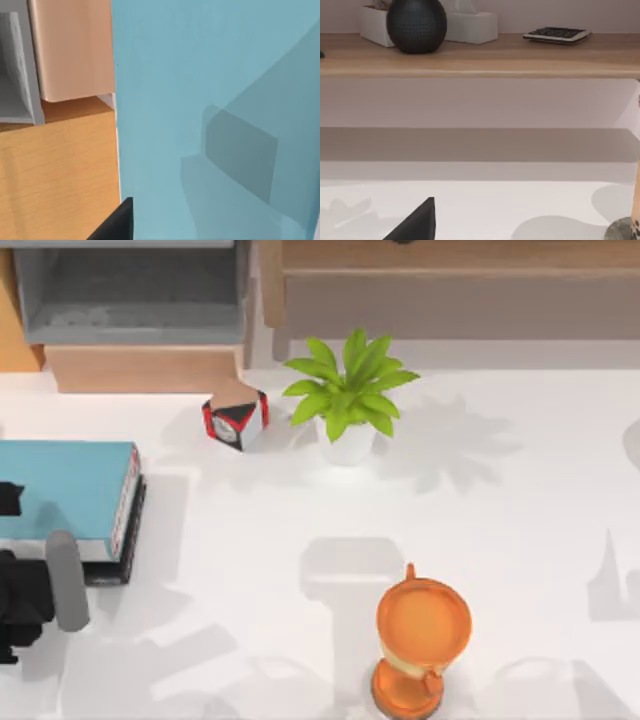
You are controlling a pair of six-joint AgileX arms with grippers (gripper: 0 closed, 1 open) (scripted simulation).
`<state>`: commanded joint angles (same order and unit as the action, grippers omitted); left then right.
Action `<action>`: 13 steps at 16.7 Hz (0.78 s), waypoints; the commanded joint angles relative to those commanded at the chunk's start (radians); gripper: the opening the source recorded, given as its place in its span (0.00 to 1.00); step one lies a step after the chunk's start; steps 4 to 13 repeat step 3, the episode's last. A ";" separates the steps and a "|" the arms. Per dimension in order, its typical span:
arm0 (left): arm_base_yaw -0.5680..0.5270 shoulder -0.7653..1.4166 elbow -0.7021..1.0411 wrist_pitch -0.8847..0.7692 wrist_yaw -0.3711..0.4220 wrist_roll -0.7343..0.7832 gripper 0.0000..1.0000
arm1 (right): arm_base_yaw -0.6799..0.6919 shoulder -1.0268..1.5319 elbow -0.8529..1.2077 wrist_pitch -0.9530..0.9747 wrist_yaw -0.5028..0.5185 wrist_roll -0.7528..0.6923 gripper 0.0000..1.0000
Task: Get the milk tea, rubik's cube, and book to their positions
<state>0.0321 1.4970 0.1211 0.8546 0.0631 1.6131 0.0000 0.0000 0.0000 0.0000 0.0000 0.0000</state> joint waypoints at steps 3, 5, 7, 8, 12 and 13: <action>0.000 0.000 0.000 0.000 0.000 0.000 1.00 | 0.000 0.000 0.000 0.000 0.000 0.000 1.00; 0.000 0.000 0.000 0.000 0.000 0.000 1.00 | 0.000 0.000 0.000 0.000 0.000 0.000 1.00; 0.000 0.000 0.000 0.000 0.000 0.000 1.00 | 0.000 0.000 0.000 0.000 0.000 0.000 1.00; 0.000 0.000 0.000 0.000 0.000 0.000 1.00 | 0.000 0.000 0.000 0.000 0.000 0.000 1.00; 0.000 0.000 0.000 0.000 0.000 0.000 1.00 | 0.000 0.000 0.000 0.000 0.000 0.000 1.00; 0.000 0.000 0.000 0.000 0.000 0.000 1.00 | 0.000 0.000 0.000 0.000 0.000 0.000 1.00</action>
